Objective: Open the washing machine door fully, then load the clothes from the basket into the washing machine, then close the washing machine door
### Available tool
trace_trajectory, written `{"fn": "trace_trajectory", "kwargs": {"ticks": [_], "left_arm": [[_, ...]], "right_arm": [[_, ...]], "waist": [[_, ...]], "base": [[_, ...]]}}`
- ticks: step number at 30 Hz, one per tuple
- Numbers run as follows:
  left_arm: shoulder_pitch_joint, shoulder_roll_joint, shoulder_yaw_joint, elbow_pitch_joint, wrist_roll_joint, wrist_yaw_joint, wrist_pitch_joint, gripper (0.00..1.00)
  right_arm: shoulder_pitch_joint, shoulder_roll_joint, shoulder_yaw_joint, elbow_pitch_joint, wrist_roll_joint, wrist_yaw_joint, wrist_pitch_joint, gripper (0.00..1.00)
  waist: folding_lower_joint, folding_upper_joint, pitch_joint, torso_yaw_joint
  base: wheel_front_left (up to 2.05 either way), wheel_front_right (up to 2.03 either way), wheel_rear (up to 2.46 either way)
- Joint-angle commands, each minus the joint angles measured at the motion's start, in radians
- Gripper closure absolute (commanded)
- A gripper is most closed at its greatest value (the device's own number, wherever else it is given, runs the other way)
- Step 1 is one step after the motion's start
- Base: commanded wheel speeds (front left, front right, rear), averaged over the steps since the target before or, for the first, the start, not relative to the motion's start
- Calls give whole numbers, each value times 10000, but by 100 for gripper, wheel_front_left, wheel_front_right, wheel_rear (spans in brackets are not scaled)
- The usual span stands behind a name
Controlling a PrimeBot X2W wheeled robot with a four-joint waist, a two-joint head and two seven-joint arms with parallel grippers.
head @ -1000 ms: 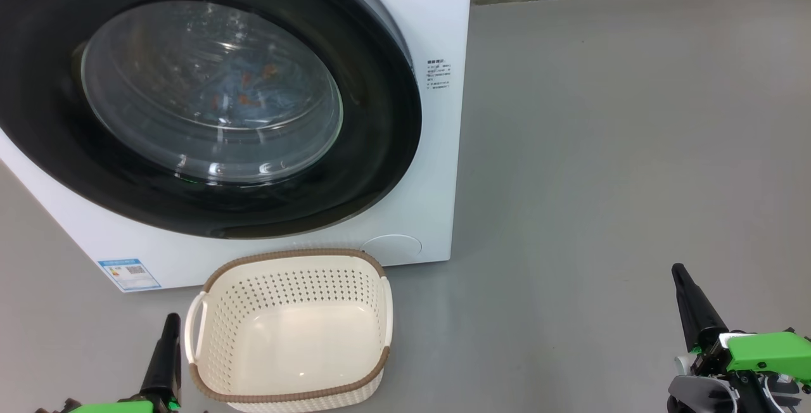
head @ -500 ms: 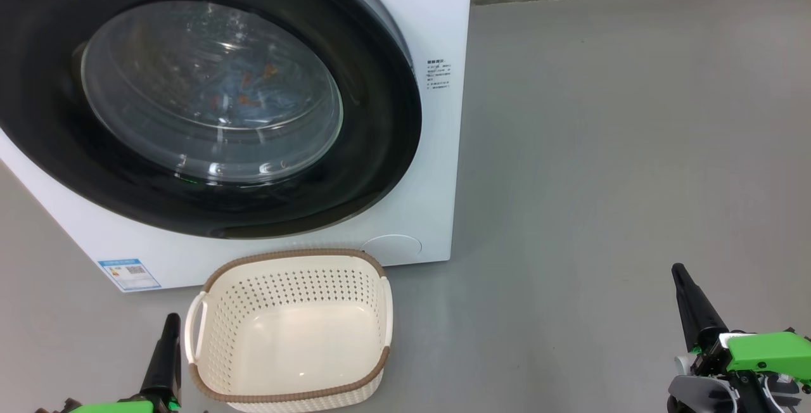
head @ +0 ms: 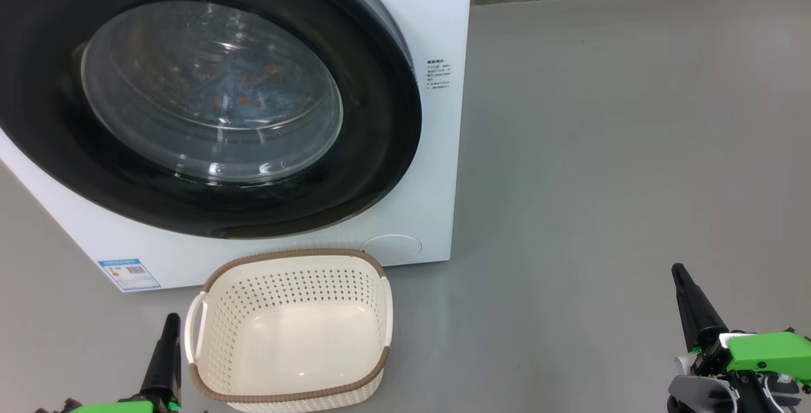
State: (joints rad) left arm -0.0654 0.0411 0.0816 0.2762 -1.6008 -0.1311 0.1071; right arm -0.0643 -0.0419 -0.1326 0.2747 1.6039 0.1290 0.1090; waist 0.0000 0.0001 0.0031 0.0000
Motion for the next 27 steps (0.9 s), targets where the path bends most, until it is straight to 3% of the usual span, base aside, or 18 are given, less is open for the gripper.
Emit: {"fn": "trace_trajectory", "kwargs": {"ticks": [1,27], "left_arm": [[-425,91,321,-314,-79,4,60,100],[-425,91,320,-314,-79,4,60,100]], "right_arm": [[-436,-83,188,-299,48,17,42,100],[-436,-83,189,-299,48,17,41,100]], "waist": [[0,-1,0,0],[0,-1,0,0]], "base": [[0,0,0],[0,0,0]]}}
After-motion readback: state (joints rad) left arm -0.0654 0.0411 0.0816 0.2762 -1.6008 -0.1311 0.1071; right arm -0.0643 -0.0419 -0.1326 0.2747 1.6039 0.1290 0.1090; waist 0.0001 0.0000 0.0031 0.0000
